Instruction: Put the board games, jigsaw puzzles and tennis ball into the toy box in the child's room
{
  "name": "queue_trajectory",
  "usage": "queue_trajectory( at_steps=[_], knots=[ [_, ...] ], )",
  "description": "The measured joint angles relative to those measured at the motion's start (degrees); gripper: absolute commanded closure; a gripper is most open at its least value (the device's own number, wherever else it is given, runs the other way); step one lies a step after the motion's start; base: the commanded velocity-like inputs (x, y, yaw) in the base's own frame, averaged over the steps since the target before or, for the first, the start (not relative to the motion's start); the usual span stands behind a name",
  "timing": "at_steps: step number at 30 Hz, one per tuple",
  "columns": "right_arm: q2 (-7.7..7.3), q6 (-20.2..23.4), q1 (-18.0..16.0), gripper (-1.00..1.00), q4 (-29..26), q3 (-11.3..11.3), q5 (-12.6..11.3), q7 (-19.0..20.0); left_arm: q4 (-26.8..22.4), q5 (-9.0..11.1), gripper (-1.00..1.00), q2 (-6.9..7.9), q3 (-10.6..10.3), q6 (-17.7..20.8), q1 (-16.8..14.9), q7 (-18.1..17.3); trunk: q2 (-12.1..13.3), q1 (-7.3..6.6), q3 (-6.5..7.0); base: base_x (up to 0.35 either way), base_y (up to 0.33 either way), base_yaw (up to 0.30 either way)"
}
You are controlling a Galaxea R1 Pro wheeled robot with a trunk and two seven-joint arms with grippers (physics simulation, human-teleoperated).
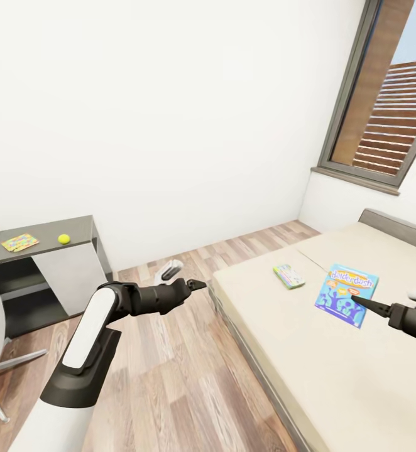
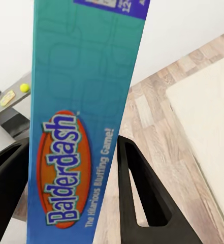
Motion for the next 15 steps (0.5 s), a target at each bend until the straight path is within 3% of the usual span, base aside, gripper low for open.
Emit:
queue_trajectory(
  at_steps=[6, 15],
  knots=[
    [-1.38, 0.0, 0.0, 1.0, 0.0, 0.0, 0.0, 0.1, 0.0, 0.0, -1.0, 0.0, -0.1, 0.0, 0.1, 0.0, 0.0, -0.01, 0.06, 0.295, 0.0, 0.05],
    [-2.08, 0.0, 0.2, 1.0, 0.0, 0.0, -0.1, 0.4, 0.0, 0.2, -1.0, -0.16, -0.3, 0.0, 0.0, -0.1, 0.0, -0.01, 0.38, 0.323, 0.0, 0.191]
  ],
)
